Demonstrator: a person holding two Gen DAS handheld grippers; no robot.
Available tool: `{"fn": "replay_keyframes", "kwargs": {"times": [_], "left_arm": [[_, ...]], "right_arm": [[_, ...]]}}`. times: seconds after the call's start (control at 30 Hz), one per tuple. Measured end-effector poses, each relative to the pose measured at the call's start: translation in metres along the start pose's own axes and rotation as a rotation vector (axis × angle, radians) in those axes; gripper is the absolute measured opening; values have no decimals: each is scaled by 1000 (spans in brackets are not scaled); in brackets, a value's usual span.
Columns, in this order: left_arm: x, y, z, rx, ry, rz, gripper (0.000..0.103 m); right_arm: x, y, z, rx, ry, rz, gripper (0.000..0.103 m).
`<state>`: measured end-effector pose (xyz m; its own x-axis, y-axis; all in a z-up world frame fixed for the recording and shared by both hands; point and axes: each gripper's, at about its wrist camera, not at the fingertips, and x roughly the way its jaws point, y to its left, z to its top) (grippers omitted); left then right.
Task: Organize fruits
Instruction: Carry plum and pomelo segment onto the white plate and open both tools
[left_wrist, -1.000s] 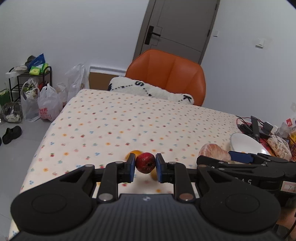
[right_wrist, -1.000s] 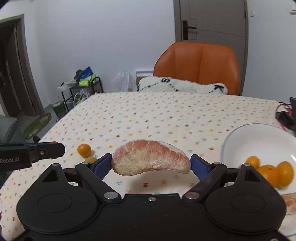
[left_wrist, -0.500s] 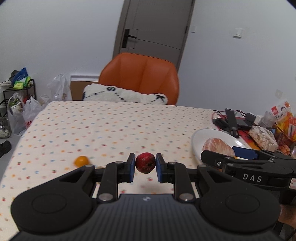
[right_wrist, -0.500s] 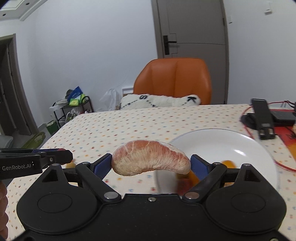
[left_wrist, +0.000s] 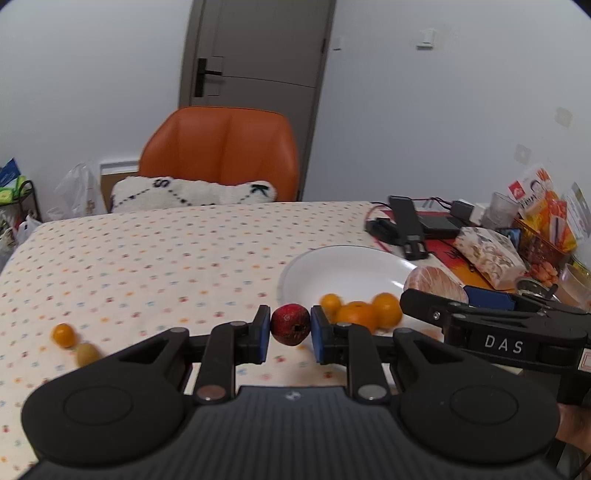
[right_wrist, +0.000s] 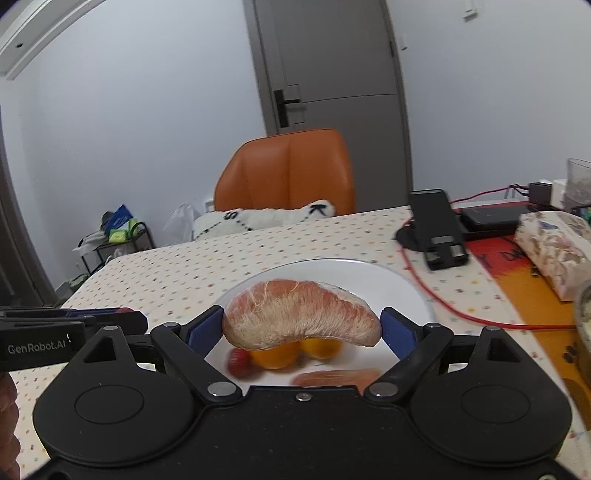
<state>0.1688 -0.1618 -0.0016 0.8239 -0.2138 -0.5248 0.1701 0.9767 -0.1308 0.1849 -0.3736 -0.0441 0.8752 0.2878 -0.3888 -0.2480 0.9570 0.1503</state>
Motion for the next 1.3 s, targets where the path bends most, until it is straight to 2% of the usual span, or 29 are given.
{"fn": "replay_keyframes", "kwargs": {"times": [0.3,0.63,0.77,0.83,0.93,1.13,1.3], "left_arm": [[30,-39,0,22,30,-15,21],[67,-56,-5,17,88,24,22],[72,-53,-2,-8,106,52,31],[71,-51,2,-17,100,62,43],[68,-47,6,-27,78,83,54],[64,-39,8,-27,76,101,61],[54,-24,10,-46,50,123,71]], "right_arm": [[-2,-37,0,34,-14,-1,88],[10,-57,3,37,-1,44,88],[19,-60,5,42,10,64,88],[23,-60,7,33,17,73,88],[29,-60,8,25,23,79,88],[34,-59,7,12,52,101,89],[29,-62,9,35,30,114,91]]}}
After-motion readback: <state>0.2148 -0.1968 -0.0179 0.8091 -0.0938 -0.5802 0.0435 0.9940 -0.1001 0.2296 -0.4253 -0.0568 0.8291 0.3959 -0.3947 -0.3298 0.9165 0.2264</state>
